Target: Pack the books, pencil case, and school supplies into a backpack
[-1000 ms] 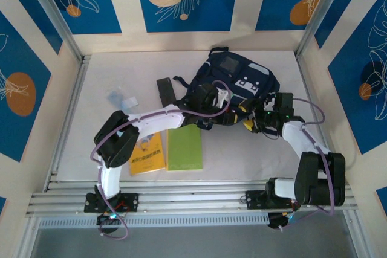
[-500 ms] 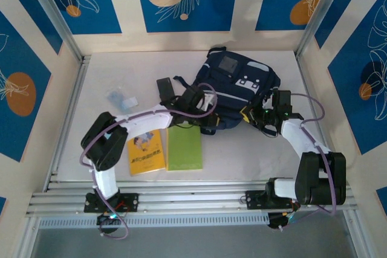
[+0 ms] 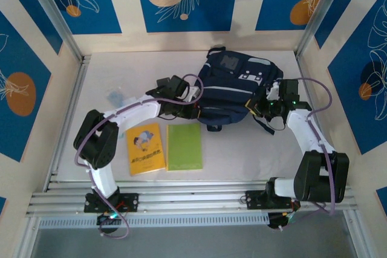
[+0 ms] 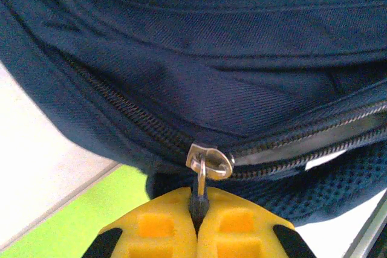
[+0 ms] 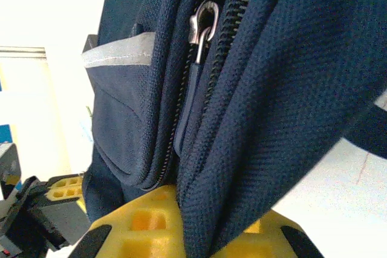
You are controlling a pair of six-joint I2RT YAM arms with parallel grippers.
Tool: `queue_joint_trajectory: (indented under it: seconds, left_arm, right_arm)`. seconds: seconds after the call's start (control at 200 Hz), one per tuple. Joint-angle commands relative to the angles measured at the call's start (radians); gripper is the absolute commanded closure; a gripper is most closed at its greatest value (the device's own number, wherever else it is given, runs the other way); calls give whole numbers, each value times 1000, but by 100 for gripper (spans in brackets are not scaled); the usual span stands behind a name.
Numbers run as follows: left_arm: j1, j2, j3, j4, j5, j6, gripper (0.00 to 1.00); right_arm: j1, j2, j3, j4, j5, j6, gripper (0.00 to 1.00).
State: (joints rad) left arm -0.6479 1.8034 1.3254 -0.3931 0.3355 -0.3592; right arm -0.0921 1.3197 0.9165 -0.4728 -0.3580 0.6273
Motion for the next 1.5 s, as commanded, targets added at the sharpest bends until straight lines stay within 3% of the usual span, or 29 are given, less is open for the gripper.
queue_joint_trajectory:
  seconds: [0.0,0.16,0.295,0.425,0.475,0.53,0.675,0.725,0.75,0.89,1.03,1.255,1.4,1.47,1.495]
  left_arm:
    - [40,-66,-6,-99,3,19,100]
    - [-80,-86,12,-31,148,-23,100]
    - [-164,-16,129,17,207,-59,100]
    - [-188,101,286,29,208,-78,100]
    - [-187,145,339,24,191,-84,100]
    - [-187,190,407,5,169,-78,100]
    - [-186,267,520,-29,134,-70,100]
    - [-186,276,533,-23,132,-74,100]
    - [-186,277,536,-19,132,-75,100]
    - [-184,272,538,-7,136,-72,100]
    - [-180,258,528,-17,148,-63,100]
    - [-180,227,492,-36,155,-56,100]
    - [-181,210,457,-21,170,-75,100]
    - [-183,203,438,-6,185,-89,100]
    - [-183,198,432,-5,187,-91,100]
  right_arm:
    - [-69,51,89,45,113,-123,100]
    - [-103,184,219,67,71,-82,100]
    - [-107,295,347,37,47,-16,99]
    - [-116,324,397,-12,-14,44,72]
    - [-120,297,378,-20,-9,60,52]
    - [-128,256,348,-38,5,71,38]
    - [-156,110,235,-84,30,87,20]
    - [-160,53,191,-95,38,82,10]
    - [-160,24,170,-102,44,83,0]
    - [-159,-121,35,-86,15,120,1]
    - [-146,-194,-116,41,-74,216,1]
    - [-77,-136,-276,364,-113,394,0]
    - [-14,-65,-321,526,-29,506,0]
    - [15,-20,-326,585,30,533,7]
    - [23,-1,-325,602,44,535,17]
